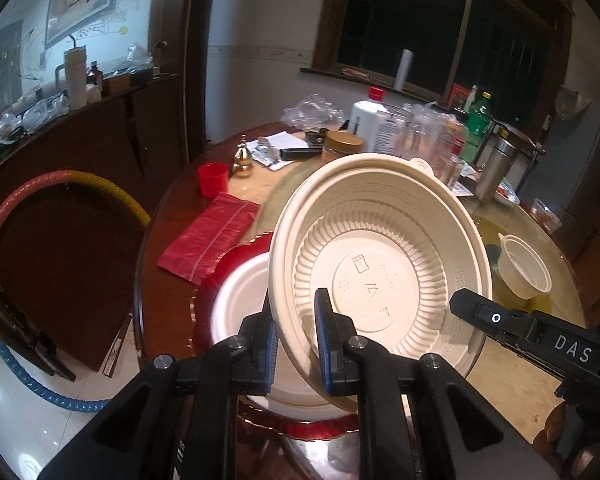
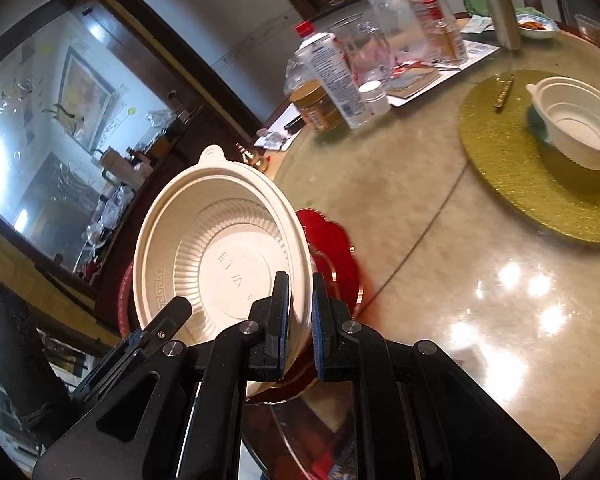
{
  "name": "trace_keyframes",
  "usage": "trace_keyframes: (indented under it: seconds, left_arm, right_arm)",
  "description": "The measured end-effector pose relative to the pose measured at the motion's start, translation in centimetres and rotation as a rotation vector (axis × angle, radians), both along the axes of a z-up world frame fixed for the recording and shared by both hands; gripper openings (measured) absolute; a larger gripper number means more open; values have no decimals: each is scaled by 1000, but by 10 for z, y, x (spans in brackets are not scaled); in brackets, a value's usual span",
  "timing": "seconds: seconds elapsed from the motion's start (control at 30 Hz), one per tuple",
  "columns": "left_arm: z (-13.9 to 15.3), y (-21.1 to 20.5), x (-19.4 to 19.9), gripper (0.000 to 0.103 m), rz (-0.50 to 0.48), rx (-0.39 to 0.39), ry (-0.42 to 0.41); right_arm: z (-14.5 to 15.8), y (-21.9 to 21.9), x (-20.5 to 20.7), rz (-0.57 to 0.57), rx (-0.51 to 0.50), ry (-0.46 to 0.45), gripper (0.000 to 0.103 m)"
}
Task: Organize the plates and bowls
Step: 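Lower the beige bowl onto the nested bowls and open both tools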
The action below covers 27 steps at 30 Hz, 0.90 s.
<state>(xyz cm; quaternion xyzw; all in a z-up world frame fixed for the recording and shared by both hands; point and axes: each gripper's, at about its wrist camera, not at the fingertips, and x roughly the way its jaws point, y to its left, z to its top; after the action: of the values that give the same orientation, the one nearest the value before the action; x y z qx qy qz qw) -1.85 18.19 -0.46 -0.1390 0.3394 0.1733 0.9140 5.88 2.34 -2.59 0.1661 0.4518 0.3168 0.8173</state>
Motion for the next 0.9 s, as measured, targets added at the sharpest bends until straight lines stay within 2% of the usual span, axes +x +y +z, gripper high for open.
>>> trace_keyframes:
  seconds: [0.37,0.9]
  left_arm:
    - [-13,13,1,15,31,13,52]
    - [-25,18,2,16,35,21,100]
  right_arm:
    - [-15,25,4,46,-24,42,10]
    - [-26,33,9,63,-46,69,10]
